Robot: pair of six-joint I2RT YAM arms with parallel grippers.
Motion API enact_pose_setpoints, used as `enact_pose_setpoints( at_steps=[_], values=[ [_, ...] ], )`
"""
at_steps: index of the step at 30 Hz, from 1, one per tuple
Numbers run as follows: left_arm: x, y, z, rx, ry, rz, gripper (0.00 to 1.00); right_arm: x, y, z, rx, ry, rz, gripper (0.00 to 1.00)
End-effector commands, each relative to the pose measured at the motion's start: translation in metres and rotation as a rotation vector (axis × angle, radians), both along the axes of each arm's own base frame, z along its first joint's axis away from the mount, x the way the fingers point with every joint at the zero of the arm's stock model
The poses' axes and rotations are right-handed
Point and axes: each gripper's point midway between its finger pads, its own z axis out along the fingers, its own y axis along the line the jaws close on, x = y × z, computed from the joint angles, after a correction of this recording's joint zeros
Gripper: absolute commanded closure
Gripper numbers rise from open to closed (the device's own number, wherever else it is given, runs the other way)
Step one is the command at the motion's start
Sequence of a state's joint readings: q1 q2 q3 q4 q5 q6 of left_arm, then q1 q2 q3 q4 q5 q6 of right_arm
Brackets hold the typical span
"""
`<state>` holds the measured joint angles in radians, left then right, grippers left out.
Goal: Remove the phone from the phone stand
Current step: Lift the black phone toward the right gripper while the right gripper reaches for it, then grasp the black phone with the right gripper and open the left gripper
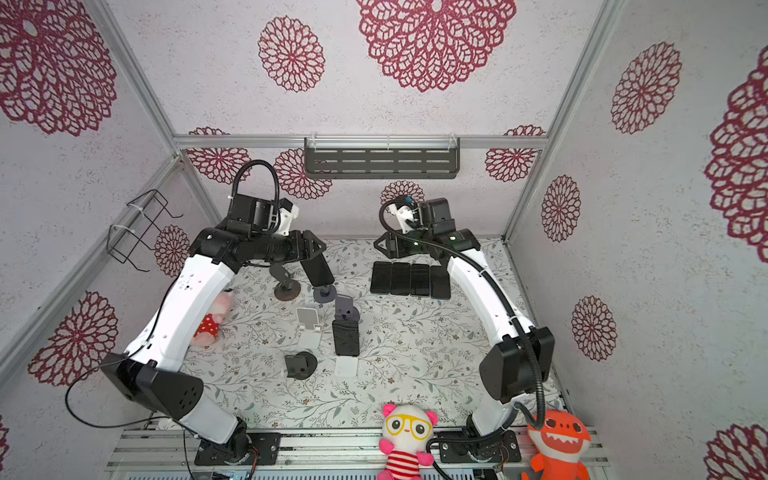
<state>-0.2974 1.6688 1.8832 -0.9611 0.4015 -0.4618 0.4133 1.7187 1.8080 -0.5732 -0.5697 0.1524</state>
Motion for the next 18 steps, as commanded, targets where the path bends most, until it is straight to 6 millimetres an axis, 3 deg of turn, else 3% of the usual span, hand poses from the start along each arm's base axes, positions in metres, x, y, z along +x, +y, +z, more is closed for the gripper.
enact_pose_setpoints(
  at_steps=[1,9,18],
  values=[
    [0.009,-0.016,0.027,-0.13,-0.049,-0.061,0.48,-0.024,0.038,0.033,0.08,-0.063,0.149,0.51],
    [0.022,-0.016,0.02,-0.229,-0.008,-0.074,0.48,-0.044,0.074,0.035,0.097,-0.091,0.251,0.59],
    [0.025,-0.016,0.015,-0.258,0.003,-0.061,0.47,-0.04,0.095,0.027,0.079,-0.098,0.259,0.65]
  ],
)
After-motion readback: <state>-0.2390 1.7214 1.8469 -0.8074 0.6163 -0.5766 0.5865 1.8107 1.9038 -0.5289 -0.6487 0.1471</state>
